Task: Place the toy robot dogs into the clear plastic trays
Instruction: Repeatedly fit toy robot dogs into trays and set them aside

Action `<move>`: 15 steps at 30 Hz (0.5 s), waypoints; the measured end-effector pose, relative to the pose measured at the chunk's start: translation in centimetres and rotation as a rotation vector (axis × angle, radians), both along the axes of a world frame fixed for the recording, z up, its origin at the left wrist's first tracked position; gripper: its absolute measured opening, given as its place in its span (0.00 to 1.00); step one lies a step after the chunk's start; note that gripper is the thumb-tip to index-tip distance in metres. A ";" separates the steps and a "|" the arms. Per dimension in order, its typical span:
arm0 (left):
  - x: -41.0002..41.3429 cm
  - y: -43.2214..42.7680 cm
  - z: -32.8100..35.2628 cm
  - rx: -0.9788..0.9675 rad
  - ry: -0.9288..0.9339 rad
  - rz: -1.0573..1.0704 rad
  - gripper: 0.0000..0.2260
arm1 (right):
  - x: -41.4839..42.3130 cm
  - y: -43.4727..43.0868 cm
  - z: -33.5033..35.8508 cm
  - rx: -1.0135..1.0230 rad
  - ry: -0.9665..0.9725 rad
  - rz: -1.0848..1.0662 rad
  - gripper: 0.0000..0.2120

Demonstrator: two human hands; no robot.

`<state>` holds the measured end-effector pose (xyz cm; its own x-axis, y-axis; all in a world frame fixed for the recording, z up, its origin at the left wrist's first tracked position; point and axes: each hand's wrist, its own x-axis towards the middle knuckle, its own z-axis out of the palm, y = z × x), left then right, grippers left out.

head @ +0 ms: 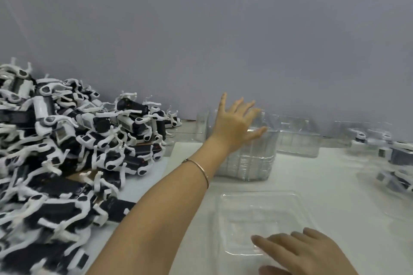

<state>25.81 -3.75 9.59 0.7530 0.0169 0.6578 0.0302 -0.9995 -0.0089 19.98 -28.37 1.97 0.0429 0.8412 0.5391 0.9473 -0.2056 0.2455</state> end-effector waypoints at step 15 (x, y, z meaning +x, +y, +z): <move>-17.9 -6.7 -11.8 -1.310 0.188 -0.240 0.55 | 0.0 -1.9 -1.8 0.645 1.526 -0.192 0.33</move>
